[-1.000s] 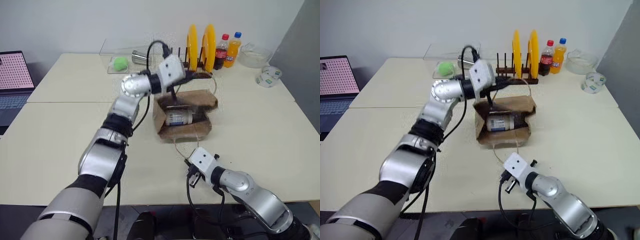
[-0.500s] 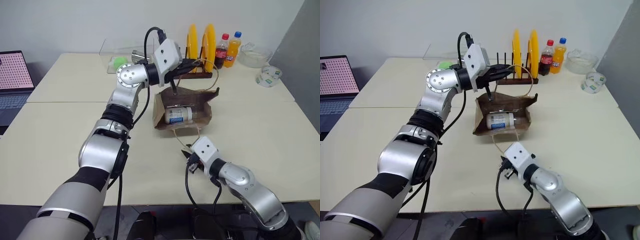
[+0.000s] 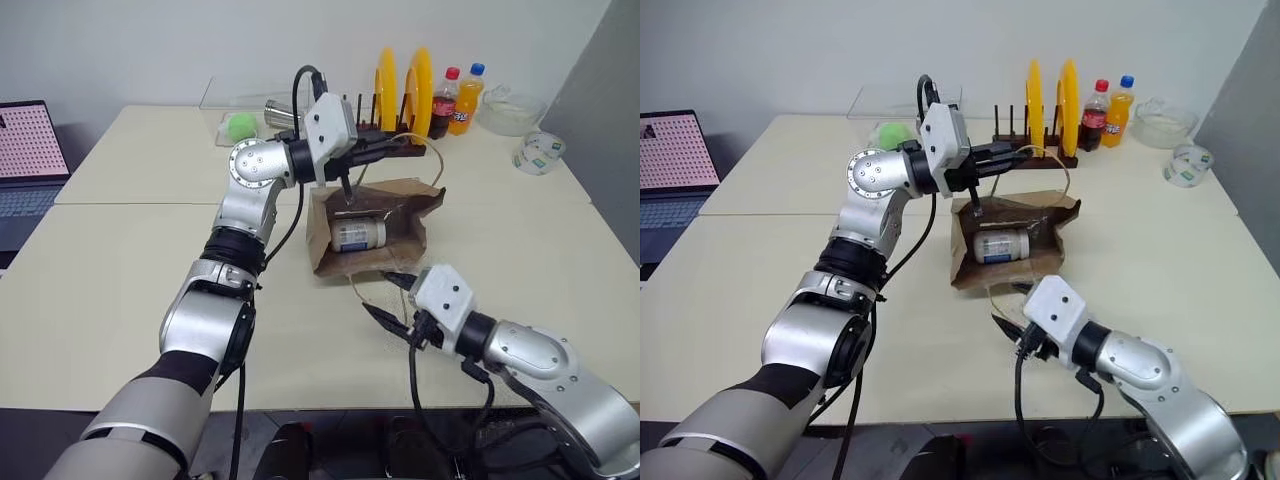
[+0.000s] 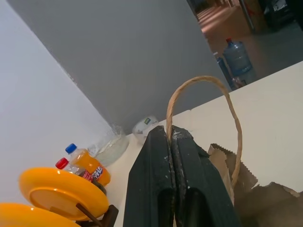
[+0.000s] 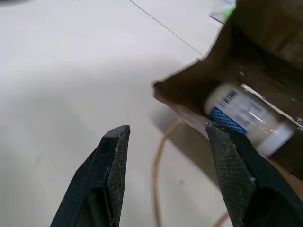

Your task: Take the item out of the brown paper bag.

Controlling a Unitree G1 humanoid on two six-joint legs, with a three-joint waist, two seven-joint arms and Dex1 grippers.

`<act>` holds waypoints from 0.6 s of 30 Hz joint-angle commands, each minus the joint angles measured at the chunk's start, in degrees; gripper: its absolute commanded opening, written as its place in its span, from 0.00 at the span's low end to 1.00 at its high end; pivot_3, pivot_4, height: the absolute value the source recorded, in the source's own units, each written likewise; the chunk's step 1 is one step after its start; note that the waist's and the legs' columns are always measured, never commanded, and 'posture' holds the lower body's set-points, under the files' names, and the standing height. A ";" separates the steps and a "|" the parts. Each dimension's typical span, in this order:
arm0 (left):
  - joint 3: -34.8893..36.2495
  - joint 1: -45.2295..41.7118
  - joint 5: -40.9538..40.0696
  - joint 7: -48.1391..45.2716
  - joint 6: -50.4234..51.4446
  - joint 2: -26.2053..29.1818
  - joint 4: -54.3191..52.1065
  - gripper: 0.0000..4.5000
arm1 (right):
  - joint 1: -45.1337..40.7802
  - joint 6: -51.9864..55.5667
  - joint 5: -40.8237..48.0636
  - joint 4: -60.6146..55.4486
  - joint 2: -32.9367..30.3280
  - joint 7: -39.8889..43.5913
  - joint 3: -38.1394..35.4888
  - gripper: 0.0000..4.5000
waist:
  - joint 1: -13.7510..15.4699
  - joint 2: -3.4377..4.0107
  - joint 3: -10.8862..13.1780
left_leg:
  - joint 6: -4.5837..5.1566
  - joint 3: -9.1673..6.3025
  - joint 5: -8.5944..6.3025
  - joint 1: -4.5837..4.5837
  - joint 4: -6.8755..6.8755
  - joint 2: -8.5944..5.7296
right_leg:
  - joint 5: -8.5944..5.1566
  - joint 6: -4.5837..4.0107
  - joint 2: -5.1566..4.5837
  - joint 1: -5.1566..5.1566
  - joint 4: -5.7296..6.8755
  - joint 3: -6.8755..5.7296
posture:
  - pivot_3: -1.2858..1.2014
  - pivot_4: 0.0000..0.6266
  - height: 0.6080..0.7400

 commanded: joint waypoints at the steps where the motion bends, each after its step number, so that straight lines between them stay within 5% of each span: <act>1: 0.72 -0.14 -1.58 -0.05 0.75 -0.05 -3.89 0.00 | -3.15 0.13 2.47 -1.69 -0.95 0.72 -3.69 0.59 | -0.06 0.00 0.00 | 0.00 0.01 0.00 0.00 0.01 -0.01 | 0.00 0.00 0.00 0.00 0.00 0.01 | 0.52 0.24 1.00; 4: 1.28 -0.17 -2.12 0.30 1.71 0.09 -4.90 0.00 | -10.25 -2.16 -3.73 6.02 -3.26 -0.24 0.82 0.59 | -0.24 0.00 0.00 | 0.00 0.05 0.00 0.01 0.05 -0.02 | 0.01 0.01 -0.01 0.01 0.01 0.04 | 0.52 0.24 1.00; 11: 1.78 -1.70 -2.07 1.35 1.63 0.78 -4.42 0.00 | -25.77 -14.88 -19.60 32.14 -1.43 0.29 15.60 0.99 | -0.98 0.00 0.00 | -0.01 0.04 0.01 0.03 -0.03 -0.01 | 0.01 0.01 0.00 -0.05 0.00 0.03 | 0.52 0.24 1.00; 18: 1.88 -2.04 -2.04 2.05 1.18 1.71 -4.46 0.00 | -35.02 -25.77 -30.65 52.01 -0.51 4.49 22.66 0.99 | -1.12 0.00 0.00 | -0.22 0.05 0.12 -0.40 0.02 -0.07 | 0.02 0.00 -0.07 -0.46 -0.01 0.03 | 0.52 0.24 1.00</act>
